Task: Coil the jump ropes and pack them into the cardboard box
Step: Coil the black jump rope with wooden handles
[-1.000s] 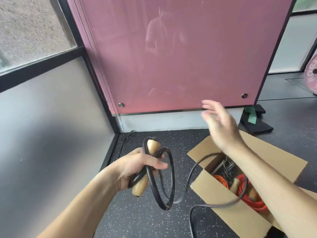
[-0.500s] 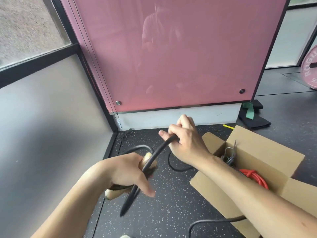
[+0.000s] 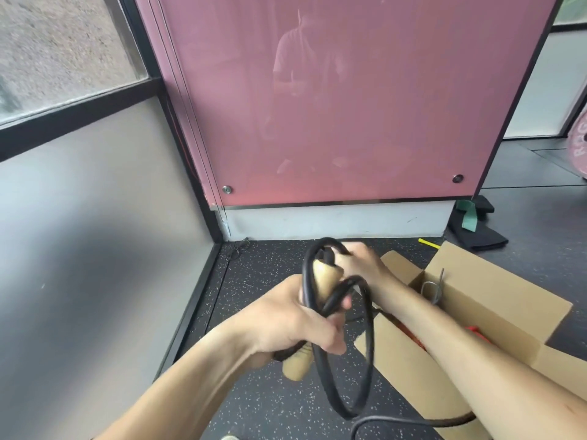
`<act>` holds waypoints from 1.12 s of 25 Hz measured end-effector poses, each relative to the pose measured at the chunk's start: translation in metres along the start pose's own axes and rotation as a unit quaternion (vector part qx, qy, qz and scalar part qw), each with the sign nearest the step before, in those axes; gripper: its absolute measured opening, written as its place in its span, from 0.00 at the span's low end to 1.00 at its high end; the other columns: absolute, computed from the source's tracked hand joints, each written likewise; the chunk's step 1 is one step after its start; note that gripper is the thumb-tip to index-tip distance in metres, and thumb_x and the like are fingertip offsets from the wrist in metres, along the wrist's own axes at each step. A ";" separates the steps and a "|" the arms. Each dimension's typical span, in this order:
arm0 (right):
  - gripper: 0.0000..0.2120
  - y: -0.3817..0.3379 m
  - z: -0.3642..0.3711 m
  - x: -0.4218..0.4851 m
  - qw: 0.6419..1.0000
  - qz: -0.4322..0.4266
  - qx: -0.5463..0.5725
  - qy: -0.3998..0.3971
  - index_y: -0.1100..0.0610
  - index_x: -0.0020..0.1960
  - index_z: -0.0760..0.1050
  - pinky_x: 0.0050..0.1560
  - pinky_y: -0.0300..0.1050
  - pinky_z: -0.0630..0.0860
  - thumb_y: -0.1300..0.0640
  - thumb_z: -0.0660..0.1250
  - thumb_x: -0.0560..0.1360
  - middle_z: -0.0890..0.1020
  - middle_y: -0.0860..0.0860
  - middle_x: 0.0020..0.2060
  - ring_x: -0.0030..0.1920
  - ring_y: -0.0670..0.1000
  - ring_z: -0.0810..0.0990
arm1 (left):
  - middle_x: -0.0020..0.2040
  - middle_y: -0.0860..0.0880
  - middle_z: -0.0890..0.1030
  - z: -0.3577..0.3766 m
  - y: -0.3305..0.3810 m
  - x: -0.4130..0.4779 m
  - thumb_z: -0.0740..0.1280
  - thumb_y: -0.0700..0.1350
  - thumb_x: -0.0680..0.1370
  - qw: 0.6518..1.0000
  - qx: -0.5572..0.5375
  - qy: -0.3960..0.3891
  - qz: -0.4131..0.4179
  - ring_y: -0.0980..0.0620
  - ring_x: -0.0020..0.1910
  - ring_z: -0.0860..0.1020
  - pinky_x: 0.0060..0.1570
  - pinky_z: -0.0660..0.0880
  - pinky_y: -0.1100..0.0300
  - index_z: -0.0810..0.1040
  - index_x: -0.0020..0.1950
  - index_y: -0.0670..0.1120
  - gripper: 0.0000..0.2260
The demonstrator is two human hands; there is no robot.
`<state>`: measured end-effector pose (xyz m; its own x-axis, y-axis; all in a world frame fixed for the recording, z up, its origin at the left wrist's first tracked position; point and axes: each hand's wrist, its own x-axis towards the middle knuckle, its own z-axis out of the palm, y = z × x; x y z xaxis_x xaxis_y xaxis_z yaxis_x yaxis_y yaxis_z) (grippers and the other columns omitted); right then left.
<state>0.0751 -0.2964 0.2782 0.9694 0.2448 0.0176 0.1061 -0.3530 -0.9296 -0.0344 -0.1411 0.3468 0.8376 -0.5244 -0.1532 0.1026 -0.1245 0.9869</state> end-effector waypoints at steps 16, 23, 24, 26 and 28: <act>0.17 -0.041 -0.006 -0.041 0.969 -0.214 -0.126 0.007 0.43 0.51 0.75 0.32 0.38 0.66 0.32 0.60 0.76 0.76 0.44 0.33 0.28 0.41 0.71 | 0.28 0.50 0.71 -0.080 -0.021 0.010 0.78 0.60 0.67 0.944 0.165 0.277 0.069 0.54 0.24 0.69 0.26 0.67 0.60 0.71 0.35 0.45 0.23; 0.29 -0.024 0.050 -0.057 0.992 -0.055 -0.085 -0.073 0.41 0.75 0.57 0.57 0.44 0.76 0.32 0.58 0.79 0.82 0.43 0.56 0.54 0.42 0.81 | 0.24 0.52 0.67 -0.066 -0.013 0.006 0.81 0.50 0.63 0.968 -0.199 0.104 0.111 0.52 0.22 0.62 0.25 0.57 0.59 0.64 0.40 0.44 0.26; 0.23 -0.023 0.052 -0.059 0.994 -0.052 -0.062 -0.080 0.42 0.73 0.60 0.51 0.39 0.76 0.38 0.59 0.81 0.84 0.41 0.48 0.48 0.38 0.81 | 0.25 0.54 0.66 -0.062 -0.011 0.007 0.81 0.46 0.61 0.952 -0.266 0.085 0.123 0.55 0.23 0.59 0.25 0.55 0.60 0.66 0.41 0.44 0.24; 0.13 -0.020 0.061 -0.060 0.995 -0.065 -0.030 -0.066 0.44 0.68 0.65 0.42 0.36 0.74 0.47 0.57 0.84 0.83 0.41 0.41 0.41 0.38 0.80 | 0.25 0.55 0.67 -0.054 -0.010 0.010 0.77 0.41 0.60 0.915 -0.372 0.037 0.155 0.56 0.24 0.60 0.26 0.58 0.62 0.72 0.43 0.45 0.18; 0.11 -0.016 0.069 -0.059 0.995 -0.087 -0.025 -0.043 0.45 0.66 0.68 0.43 0.36 0.76 0.52 0.58 0.84 0.82 0.40 0.42 0.43 0.35 0.79 | 0.27 0.55 0.70 -0.042 -0.012 0.013 0.71 0.40 0.63 0.880 -0.443 -0.034 0.170 0.57 0.26 0.65 0.31 0.64 0.62 0.72 0.48 0.45 0.16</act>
<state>0.0014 -0.2428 0.2668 0.9130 0.3819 0.1434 0.2838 -0.3420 -0.8958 -0.0019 -0.1113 0.3349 0.8694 -0.4579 0.1857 0.2560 0.7389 0.6233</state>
